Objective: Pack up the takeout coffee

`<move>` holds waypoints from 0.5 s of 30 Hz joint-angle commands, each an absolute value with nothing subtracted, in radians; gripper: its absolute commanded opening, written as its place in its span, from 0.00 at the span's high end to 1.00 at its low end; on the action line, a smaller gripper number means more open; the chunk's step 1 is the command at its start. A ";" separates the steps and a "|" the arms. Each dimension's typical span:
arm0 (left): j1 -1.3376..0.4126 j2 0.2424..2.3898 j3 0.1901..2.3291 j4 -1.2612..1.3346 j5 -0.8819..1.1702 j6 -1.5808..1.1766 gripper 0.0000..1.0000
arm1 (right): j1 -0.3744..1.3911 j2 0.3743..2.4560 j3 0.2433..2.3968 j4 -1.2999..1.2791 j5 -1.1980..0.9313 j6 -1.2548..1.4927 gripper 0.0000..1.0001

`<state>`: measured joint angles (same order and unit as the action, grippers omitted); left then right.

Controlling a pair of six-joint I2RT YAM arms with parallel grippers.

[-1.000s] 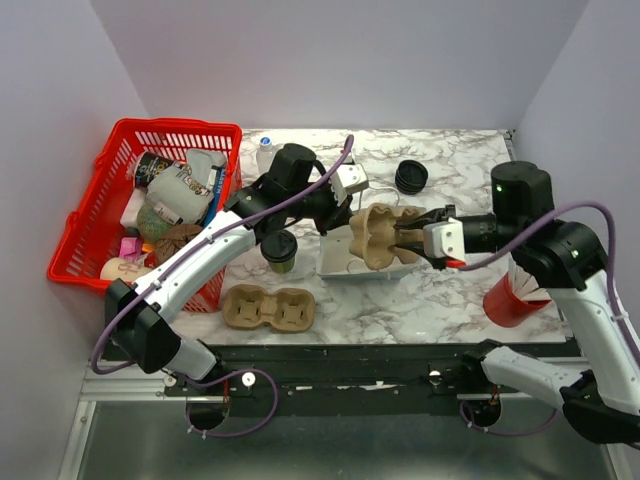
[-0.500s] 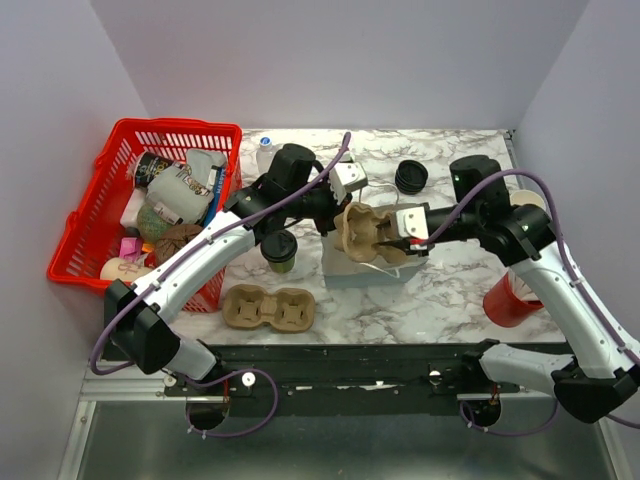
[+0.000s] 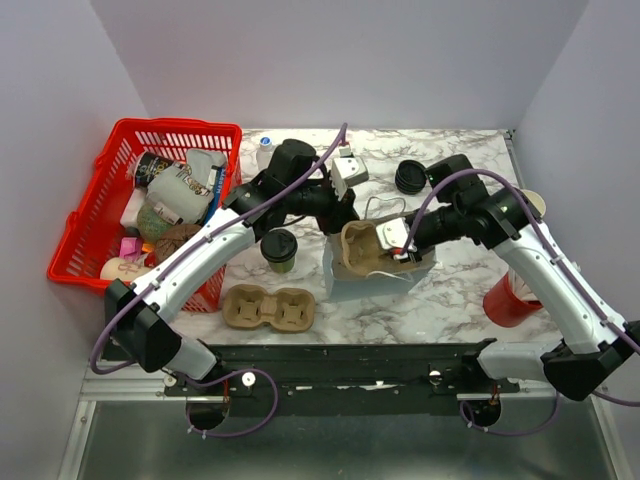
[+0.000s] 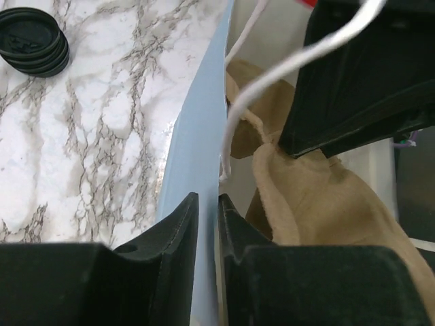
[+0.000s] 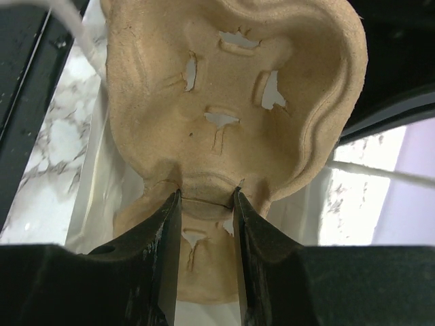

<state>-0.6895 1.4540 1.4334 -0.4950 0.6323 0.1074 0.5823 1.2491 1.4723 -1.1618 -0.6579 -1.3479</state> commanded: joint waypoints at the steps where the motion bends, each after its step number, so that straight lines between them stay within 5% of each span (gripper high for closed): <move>1: -0.693 1.465 1.491 -0.488 0.680 0.074 0.67 | 0.597 1.292 1.528 -1.308 -0.586 -1.390 1.00; 11: -0.635 1.473 1.546 -0.387 0.744 -0.121 0.35 | 0.647 1.339 1.540 -1.324 -0.451 -1.344 1.00; 15: -0.598 1.476 1.555 -0.345 0.759 -0.176 0.34 | 0.664 1.402 1.595 -1.348 -0.413 -1.310 0.99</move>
